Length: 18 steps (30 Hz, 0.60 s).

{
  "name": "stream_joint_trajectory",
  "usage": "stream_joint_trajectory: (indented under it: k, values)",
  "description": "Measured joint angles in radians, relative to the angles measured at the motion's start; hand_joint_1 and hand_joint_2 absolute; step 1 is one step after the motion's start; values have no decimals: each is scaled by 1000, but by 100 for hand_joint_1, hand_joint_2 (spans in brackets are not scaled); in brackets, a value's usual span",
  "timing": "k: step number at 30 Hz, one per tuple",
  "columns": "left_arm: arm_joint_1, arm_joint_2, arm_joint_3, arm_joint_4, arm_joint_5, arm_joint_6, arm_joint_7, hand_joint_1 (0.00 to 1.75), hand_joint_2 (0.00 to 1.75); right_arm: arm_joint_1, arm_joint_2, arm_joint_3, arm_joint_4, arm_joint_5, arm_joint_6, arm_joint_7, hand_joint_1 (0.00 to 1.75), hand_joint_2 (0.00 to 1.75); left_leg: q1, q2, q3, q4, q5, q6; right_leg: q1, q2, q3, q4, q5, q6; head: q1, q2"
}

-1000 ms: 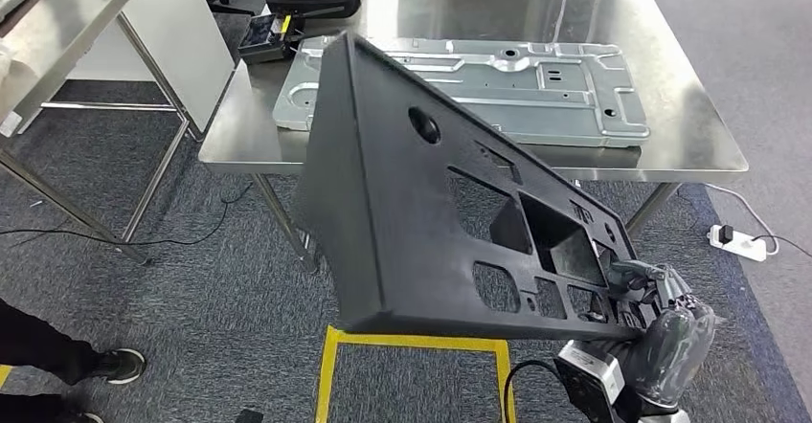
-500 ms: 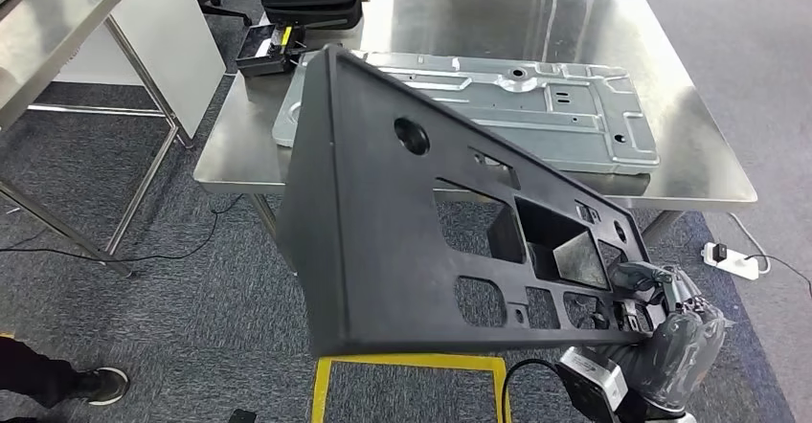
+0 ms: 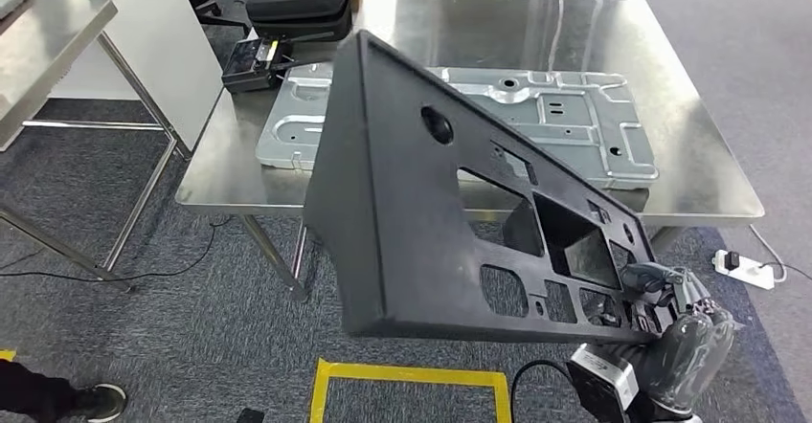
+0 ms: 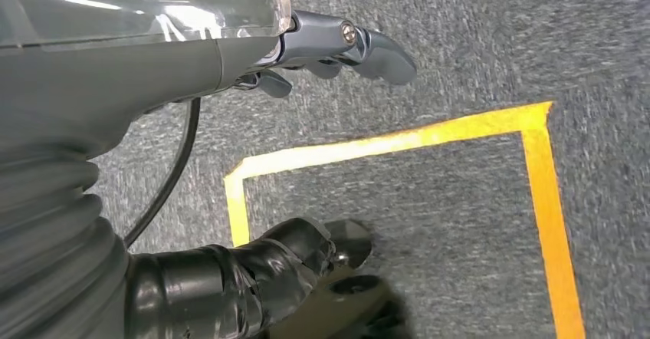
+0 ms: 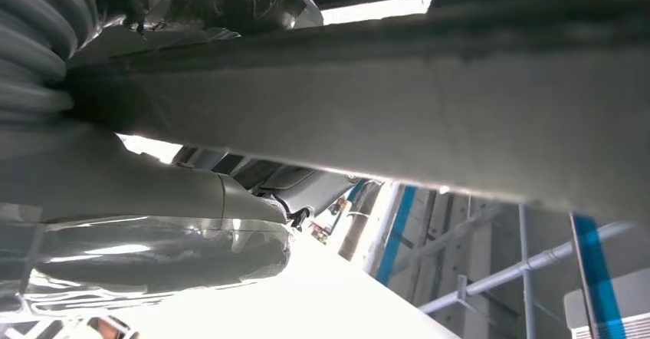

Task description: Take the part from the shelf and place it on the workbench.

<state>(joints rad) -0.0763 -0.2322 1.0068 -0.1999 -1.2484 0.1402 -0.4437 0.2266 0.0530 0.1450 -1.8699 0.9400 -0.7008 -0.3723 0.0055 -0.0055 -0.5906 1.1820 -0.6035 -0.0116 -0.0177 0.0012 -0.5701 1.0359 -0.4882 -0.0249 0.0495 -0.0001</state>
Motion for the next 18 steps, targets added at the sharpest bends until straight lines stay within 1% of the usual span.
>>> stream_joint_trajectory:
  k: [1, 2, 3, 4, 5, 6, 7, 8, 10, 12, 13, 14, 16, 17, 18]
  values:
    - [1, 0, 0, 0, 0, 0, 0, 0, 175, 0, 1, 0, 0, 0, 0, 0, 175, 175, 1, 0, -41, 68, -20, -3, 1, -1, 4, 0, -4, -2, 0, 0]
    - [2, 0, 0, 0, 0, 0, 0, 0, 175, 0, 1, 0, 0, 0, 0, 0, 175, 175, 2, 0, -75, 114, -24, -5, 1, -1, 9, 0, -9, -3, 0, 0]
    - [4, 0, 0, 0, 0, 0, 0, 0, 175, 1, 1, 0, 0, 0, 0, 0, 175, 175, 3, 0, -91, 124, -7, -4, 2, 0, 16, 0, -14, -3, 0, 0]
    - [5, 0, 0, 0, 0, 0, 0, 0, 175, 1, 1, 0, 0, 0, 0, 0, 175, 175, 3, 0, -88, 94, 30, -1, 3, 1, 24, 0, -19, -2, 0, 0]
    - [5, 0, 0, 0, 0, 0, 0, 0, 175, 1, 1, 0, -1, 0, 0, 0, 175, 175, 2, 0, -68, 30, 79, 4, 4, 2, 33, 0, -25, -1, 0, 0]
    - [5, 1, 0, 0, 0, 0, 0, 0, 175, 0, 1, 0, -1, 0, 0, 0, 175, 175, 0, 0, -42, -39, 118, 12, 5, 3, 41, -1, -31, 2, 0, 0]
    - [4, 1, 0, 0, 0, 0, 0, 0, 175, 0, 1, 0, -1, 0, 0, 0, 175, 175, -3, 0, -17, -99, 142, 19, 6, 3, 45, -1, -37, 6, 0, 0]
    - [3, 1, 0, 0, 0, 0, 0, 0, 175, 0, 1, 0, -2, 0, 0, 0, 175, 175, -7, 0, -1, -136, 150, 25, 6, 3, 47, -2, -41, 11, 0, 0]
    - [1, 2, 0, 0, 0, 0, 0, 0, 175, 0, 1, 0, -2, 0, 0, 0, 175, 175, -12, 0, 9, -157, 142, 34, 5, 3, 48, -8, -44, 23, 0, 0]
    - [3, 1, 0, 0, 0, 0, 0, 0, 175, 0, 1, -1, -4, 0, 0, 0, 175, 175, -5, -1, 21, -174, 146, 44, 5, 1, 53, -5, -51, 33, 0, 0]
    - [3, 0, 0, 0, 0, 0, -1, 0, 175, -1, 1, -2, -6, 0, 0, -1, 175, 175, -2, -1, 30, -185, 148, 49, 6, 0, 45, 18, -65, 37, 0, 0]
    - [3, 0, 0, 0, -1, 0, -1, 0, 175, -1, 1, -3, -7, 0, 0, -1, 175, 175, 2, 0, 38, -194, 150, 53, 5, 0, 25, 60, -86, 40, 0, 0]
    - [2, 0, 0, 0, -1, 0, -1, 0, 175, -1, 1, -6, -7, 0, 0, -1, 175, 175, 1, 1, 46, -196, 143, 59, 3, 0, -49, 186, -135, 46, 0, 0]
    - [2, 0, 0, 0, -1, 0, -1, 0, 175, 1, 1, -7, -7, 0, 0, -2, 175, 175, 0, 1, 51, -195, 138, 60, 2, 0, -83, 233, -142, 49, 0, 0]
    - [3, 0, 0, 0, -1, 0, -1, 0, 175, 1, 1, -10, -7, 1, 0, -1, 175, 175, 0, 0, 56, -194, 132, 60, 0, -1, -105, 252, -131, 52, 0, 0]
